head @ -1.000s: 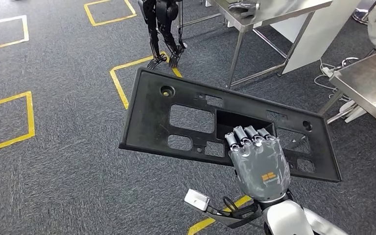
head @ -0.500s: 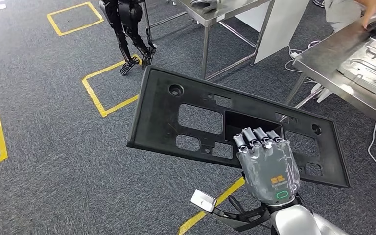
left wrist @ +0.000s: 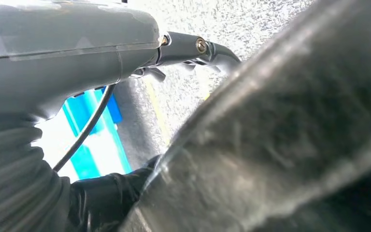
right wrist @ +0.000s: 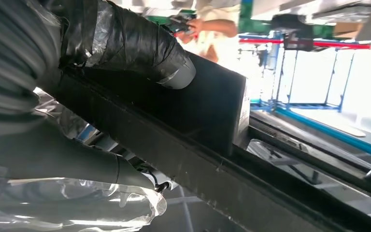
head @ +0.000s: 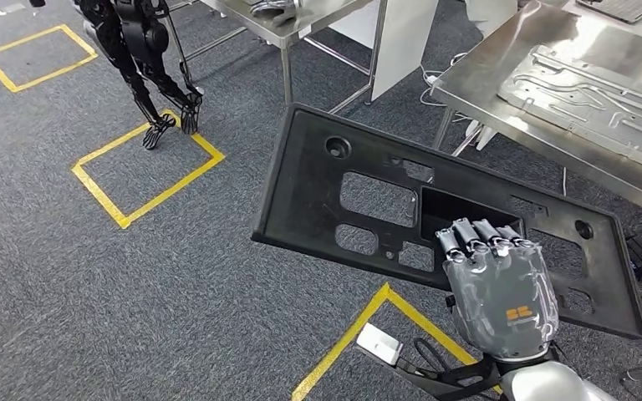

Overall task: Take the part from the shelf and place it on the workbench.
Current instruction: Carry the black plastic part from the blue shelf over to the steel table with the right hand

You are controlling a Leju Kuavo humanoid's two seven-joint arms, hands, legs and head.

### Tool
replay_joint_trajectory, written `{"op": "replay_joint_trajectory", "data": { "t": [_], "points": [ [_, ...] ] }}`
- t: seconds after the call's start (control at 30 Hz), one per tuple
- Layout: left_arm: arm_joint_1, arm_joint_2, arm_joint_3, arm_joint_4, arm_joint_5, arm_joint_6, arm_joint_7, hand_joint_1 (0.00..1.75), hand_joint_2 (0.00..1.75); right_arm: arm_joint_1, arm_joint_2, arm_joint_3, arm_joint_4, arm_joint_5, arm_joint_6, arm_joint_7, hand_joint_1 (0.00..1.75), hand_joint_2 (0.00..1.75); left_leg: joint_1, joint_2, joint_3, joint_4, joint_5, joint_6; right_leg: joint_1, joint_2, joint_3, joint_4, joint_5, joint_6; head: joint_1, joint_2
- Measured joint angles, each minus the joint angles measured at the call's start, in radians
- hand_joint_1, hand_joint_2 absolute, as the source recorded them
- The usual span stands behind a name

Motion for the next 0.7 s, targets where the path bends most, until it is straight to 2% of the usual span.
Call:
{"op": "replay_joint_trajectory", "data": {
  "t": [0.03,0.1,0.13,0.17,0.2,0.23,0.27,0.33,0.37,0.4,0.47,0.5,0.57,0.6,0.63,0.67,0.7],
  "points": [
    [0.0,-0.001,-0.002,0.0,0.0,0.0,0.0,0.0,1.75,0.003,-0.008,-0.008,-0.008,-0.003,0.002,0.0,1.75,1.75,0.002,0.013,0.003,-0.007,0.005,0.006,0.002,-0.026,-0.008,0.016,-0.012,0.005,0.001,0.0],
    [0.003,-0.001,-0.006,0.0,0.0,0.0,-0.002,0.0,1.75,0.006,-0.02,-0.023,-0.021,-0.006,0.004,0.0,1.75,1.75,0.002,0.041,0.006,-0.016,0.01,0.016,0.005,-0.097,-0.049,0.104,-0.066,0.011,0.005,0.0],
    [0.005,-0.001,-0.007,0.0,0.0,0.0,-0.003,0.0,1.75,0.008,-0.025,-0.029,-0.025,-0.007,0.004,0.0,1.75,1.75,0.001,0.055,0.006,-0.016,0.009,0.019,0.005,-0.117,-0.078,0.168,-0.097,0.014,0.006,0.0],
    [0.007,-0.001,-0.009,0.0,0.0,0.0,-0.005,0.0,1.75,0.011,-0.028,-0.034,-0.028,-0.007,0.004,0.0,1.75,1.75,0.0,0.069,0.005,-0.016,0.008,0.02,0.003,-0.125,-0.103,0.221,-0.117,0.017,0.006,0.0],
    [0.008,-0.001,-0.012,0.0,0.0,0.001,-0.007,0.0,1.75,0.014,-0.031,-0.039,-0.03,-0.008,0.005,0.0,1.75,1.75,0.0,0.084,0.006,-0.016,0.006,0.02,0.001,-0.129,-0.115,0.248,-0.12,0.02,0.006,0.0],
    [0.008,-0.002,-0.014,0.0,0.0,0.002,-0.01,0.0,1.75,0.017,-0.035,-0.044,-0.033,-0.008,0.006,0.0,1.75,1.75,0.0,0.097,0.007,-0.015,0.004,0.019,-0.002,-0.133,-0.107,0.238,-0.105,0.023,0.006,0.0],
    [0.009,-0.002,-0.017,0.0,0.0,0.004,-0.012,0.0,1.75,0.018,-0.038,-0.05,-0.036,-0.008,0.007,0.0,1.75,1.75,0.001,0.11,0.008,-0.014,0.002,0.016,-0.003,-0.141,-0.08,0.19,-0.075,0.024,0.006,0.0],
    [0.009,-0.002,-0.021,0.0,0.0,0.008,-0.017,0.0,1.75,0.019,-0.043,-0.063,-0.044,-0.008,0.01,0.0,1.75,1.75,-0.002,0.131,0.012,-0.009,-0.006,0.008,0.0,-0.182,-0.009,0.059,-0.024,0.023,0.006,0.0],
    [0.009,-0.002,-0.023,0.0,0.0,0.01,-0.019,0.0,1.75,0.019,-0.045,-0.07,-0.048,-0.008,0.012,0.0,1.75,1.75,-0.004,0.14,0.014,-0.006,-0.01,0.002,0.004,-0.196,0.014,0.015,-0.012,0.018,0.005,0.0],
    [0.01,-0.002,-0.025,0.0,0.0,0.011,-0.02,0.0,1.75,0.02,-0.048,-0.078,-0.052,-0.009,0.013,0.0,1.75,1.75,-0.007,0.149,0.016,-0.004,-0.013,-0.003,0.008,-0.203,0.023,-0.005,-0.01,0.013,0.005,0.0],
    [0.01,-0.002,-0.027,0.0,0.0,0.013,-0.023,0.0,1.75,0.025,-0.053,-0.091,-0.057,-0.013,0.017,0.0,1.75,1.75,-0.009,0.168,0.021,-0.005,-0.017,-0.014,0.01,-0.182,0.019,-0.006,-0.01,0.001,0.004,0.0],
    [0.01,-0.001,-0.029,0.0,0.0,0.014,-0.025,0.0,1.75,0.027,-0.055,-0.098,-0.061,-0.015,0.018,0.0,1.75,1.75,-0.008,0.162,0.023,-0.001,-0.022,-0.019,0.007,-0.17,0.019,-0.008,-0.008,-0.005,0.003,0.0],
    [0.01,-0.001,-0.031,0.0,0.0,0.014,-0.027,0.0,1.75,0.03,-0.059,-0.109,-0.067,-0.017,0.02,0.0,1.75,1.75,-0.003,0.114,0.003,0.049,-0.059,-0.03,0.001,-0.149,0.02,-0.013,-0.004,-0.018,0.003,0.0],
    [0.01,-0.001,-0.032,0.0,0.0,0.014,-0.028,0.0,1.75,0.03,-0.06,-0.114,-0.069,-0.019,0.023,-0.001,1.75,1.75,-0.001,0.083,-0.023,0.104,-0.089,-0.034,0.0,-0.139,0.019,-0.014,-0.002,-0.023,0.003,0.0],
    [0.01,-0.001,-0.033,0.0,0.0,0.013,-0.029,0.0,1.75,0.03,-0.061,-0.118,-0.07,-0.022,0.028,-0.001,1.75,1.75,0.0,0.064,-0.055,0.17,-0.121,-0.036,0.0,-0.128,0.018,-0.013,-0.001,-0.026,0.002,0.0],
    [0.01,-0.001,-0.034,0.0,0.0,0.013,-0.031,0.0,1.75,0.03,-0.061,-0.121,-0.07,-0.025,0.034,-0.002,1.75,1.75,0.0,0.057,-0.087,0.231,-0.144,-0.037,0.001,-0.117,0.016,-0.012,-0.001,-0.028,0.003,0.0],
    [0.01,-0.001,-0.035,0.0,0.0,0.013,-0.033,0.0,1.75,0.03,-0.061,-0.123,-0.071,-0.028,0.039,-0.002,1.75,1.75,0.0,0.055,-0.109,0.269,-0.15,-0.037,0.002,-0.103,0.015,-0.011,-0.001,-0.028,0.003,0.0]
  ]
}}
